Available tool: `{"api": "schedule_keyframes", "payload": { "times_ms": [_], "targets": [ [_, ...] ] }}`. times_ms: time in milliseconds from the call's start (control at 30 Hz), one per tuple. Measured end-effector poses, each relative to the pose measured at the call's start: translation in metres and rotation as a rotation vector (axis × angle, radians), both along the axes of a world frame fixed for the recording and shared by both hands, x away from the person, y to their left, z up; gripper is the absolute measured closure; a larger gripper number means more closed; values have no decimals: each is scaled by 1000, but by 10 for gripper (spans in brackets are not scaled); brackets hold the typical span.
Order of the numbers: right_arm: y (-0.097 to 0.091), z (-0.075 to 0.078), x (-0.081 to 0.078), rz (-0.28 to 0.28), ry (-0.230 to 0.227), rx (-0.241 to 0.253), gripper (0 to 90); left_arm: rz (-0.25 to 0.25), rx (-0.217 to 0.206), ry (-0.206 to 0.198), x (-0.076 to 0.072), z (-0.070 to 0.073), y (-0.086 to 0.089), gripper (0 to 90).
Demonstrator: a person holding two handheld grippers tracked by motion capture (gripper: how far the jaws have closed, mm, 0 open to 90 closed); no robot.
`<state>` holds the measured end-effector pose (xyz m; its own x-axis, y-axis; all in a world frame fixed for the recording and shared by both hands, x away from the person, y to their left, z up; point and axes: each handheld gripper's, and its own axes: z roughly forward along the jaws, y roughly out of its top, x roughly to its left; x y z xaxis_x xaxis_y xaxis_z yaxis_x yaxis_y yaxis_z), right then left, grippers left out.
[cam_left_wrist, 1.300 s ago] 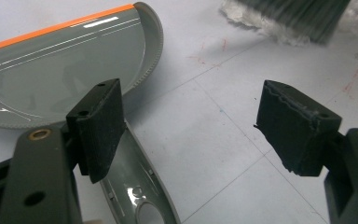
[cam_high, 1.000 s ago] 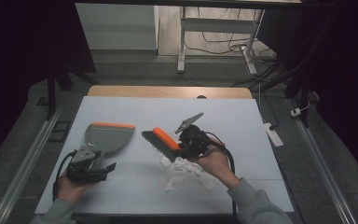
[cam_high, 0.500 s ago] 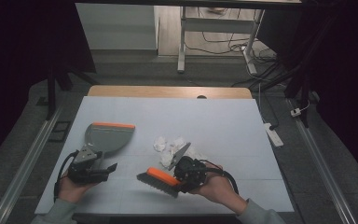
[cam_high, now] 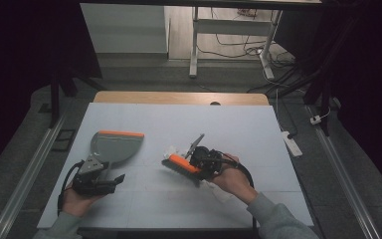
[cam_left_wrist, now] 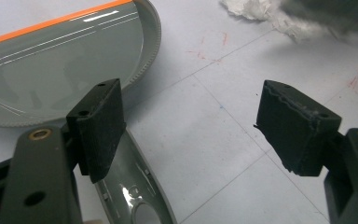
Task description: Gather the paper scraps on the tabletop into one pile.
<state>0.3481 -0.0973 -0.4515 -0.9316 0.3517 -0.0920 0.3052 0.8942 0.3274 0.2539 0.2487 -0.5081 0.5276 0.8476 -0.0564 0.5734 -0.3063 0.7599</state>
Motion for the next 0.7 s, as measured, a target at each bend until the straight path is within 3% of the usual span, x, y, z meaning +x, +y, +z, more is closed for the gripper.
{"api": "schedule_keyframes", "payload": {
  "times_ms": [67, 167, 300, 367, 467, 533, 633, 700],
  "targets": [
    [-6, 6, 5, -5, -43, 7, 709, -3, 0, 2, 0, -1, 0, 244],
    [-24, 26, -1, -17, -37, 107, 708, -5, -3, 4, 1, -1, 1, 244],
    [-60, 52, -16, -30, -45, 164, 708, -5, -8, 1, 1, -1, 1, 245],
    [-77, 58, -23, -34, -38, 163, 708, -8, -8, -3, 0, 0, 0, 245],
    [-103, 57, -35, -25, -14, 112, 708, -13, -4, -7, 0, 2, -2, 245],
    [-114, 46, -44, -2, 16, 36, 708, -12, 0, -7, 0, 2, -3, 245],
    [-119, 29, -56, 65, 53, -54, 708, -14, 3, -3, 0, 3, -4, 245],
    [-119, 20, -60, 113, 77, -77, 708, -13, 0, 0, 0, 3, -5, 245]
  ]
}}
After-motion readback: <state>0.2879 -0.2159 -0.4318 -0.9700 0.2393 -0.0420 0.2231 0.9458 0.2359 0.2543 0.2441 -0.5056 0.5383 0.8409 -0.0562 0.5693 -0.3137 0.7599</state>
